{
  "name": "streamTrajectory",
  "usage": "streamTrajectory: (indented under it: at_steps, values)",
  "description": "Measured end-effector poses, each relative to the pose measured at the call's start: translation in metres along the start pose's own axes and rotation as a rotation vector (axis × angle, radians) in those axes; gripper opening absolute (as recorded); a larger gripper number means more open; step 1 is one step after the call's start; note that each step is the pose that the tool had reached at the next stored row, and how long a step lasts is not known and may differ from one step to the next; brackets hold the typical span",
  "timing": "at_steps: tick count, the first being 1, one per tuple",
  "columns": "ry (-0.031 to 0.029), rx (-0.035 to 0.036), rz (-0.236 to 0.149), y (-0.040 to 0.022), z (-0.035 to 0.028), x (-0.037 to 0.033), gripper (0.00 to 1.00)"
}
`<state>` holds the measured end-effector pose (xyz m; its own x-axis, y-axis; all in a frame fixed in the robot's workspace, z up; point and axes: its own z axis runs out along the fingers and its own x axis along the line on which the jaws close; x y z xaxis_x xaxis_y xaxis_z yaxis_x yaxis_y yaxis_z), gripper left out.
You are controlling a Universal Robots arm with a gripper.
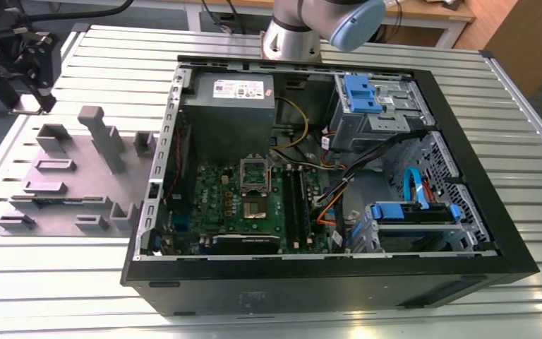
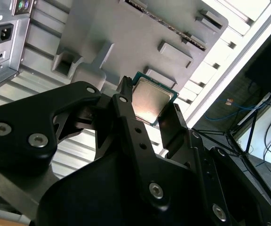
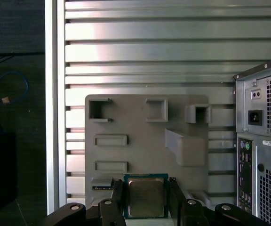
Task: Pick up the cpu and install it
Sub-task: 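Pick up the cpu and move it towards the insertion slot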
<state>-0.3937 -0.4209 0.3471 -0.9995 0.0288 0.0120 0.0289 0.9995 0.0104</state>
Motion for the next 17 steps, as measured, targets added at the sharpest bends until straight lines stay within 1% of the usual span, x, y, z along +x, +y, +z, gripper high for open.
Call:
streamTrajectory:
  at_steps: [3, 17]
  values:
    - [0.0, 0.0, 0.0, 0.0, 0.0, -0.0015, 0.47]
    - [0.0001, 0.0, 0.0, 0.0001, -0.0001, -0.0039, 0.47]
